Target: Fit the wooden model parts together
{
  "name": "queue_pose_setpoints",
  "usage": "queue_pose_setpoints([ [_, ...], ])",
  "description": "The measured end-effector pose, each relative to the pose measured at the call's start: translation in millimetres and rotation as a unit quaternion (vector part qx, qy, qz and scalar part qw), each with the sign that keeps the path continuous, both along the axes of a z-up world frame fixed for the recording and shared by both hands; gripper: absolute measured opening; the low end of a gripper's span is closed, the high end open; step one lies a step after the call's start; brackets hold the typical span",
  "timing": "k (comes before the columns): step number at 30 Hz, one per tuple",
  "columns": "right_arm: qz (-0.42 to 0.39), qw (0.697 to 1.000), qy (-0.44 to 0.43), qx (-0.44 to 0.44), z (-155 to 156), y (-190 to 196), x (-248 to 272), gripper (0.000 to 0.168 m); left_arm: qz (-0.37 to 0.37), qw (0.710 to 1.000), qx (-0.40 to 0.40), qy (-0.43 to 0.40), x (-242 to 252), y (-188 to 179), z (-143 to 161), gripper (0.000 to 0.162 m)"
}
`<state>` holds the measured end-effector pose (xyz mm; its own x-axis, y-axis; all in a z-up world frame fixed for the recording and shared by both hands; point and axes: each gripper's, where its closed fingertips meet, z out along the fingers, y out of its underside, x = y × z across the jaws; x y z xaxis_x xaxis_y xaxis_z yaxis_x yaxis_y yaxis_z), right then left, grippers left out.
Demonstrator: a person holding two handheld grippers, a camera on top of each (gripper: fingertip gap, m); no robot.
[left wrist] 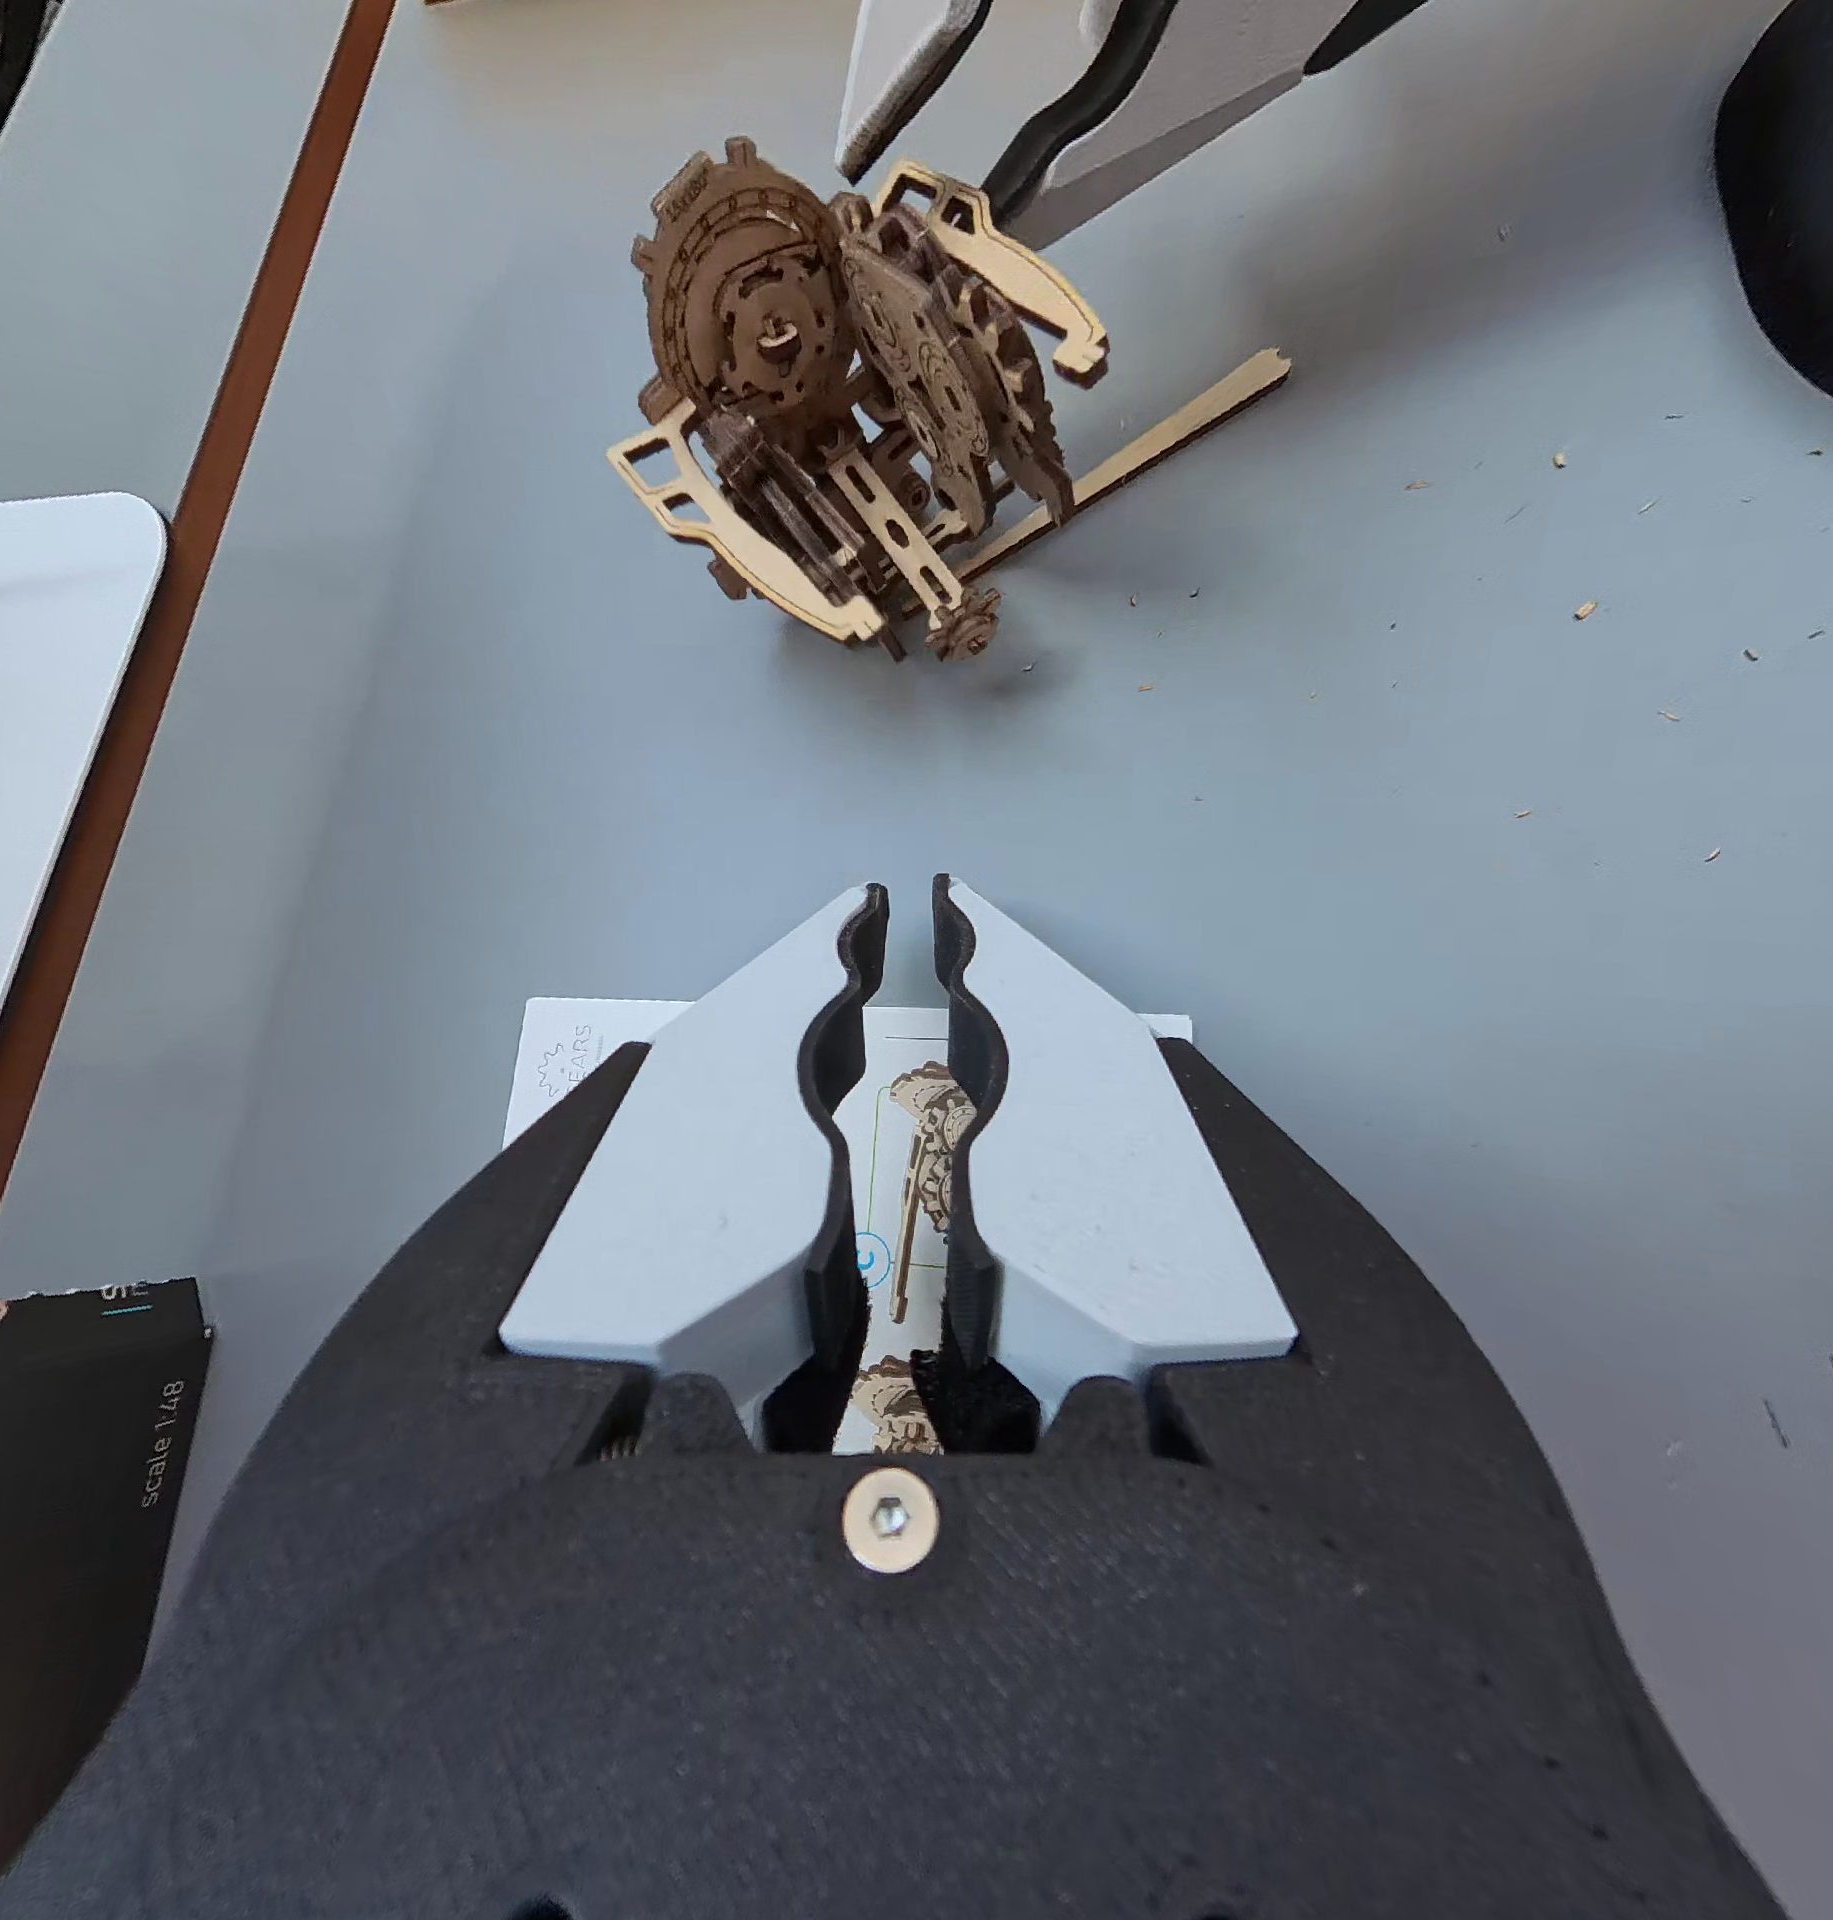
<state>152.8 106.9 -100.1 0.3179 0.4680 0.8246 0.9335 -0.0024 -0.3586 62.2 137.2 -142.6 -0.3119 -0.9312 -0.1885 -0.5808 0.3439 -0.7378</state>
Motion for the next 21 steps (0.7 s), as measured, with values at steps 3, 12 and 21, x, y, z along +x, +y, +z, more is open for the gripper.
queue_pose_setpoints([
  [3,-0.029,0.999,0.023,0.003,-3,-7,6,0.017,0.0,1.0,-0.004,0.001,0,-2,0,0.007],
  [12,-0.094,0.989,0.115,0.009,-2,-17,26,0.027,-0.014,1.0,-0.001,0.009,2,-15,-2,0.007],
  [21,-0.104,0.976,0.191,-0.023,-9,-25,28,0.034,-0.016,1.0,-0.001,0.015,2,-18,-5,0.006],
])
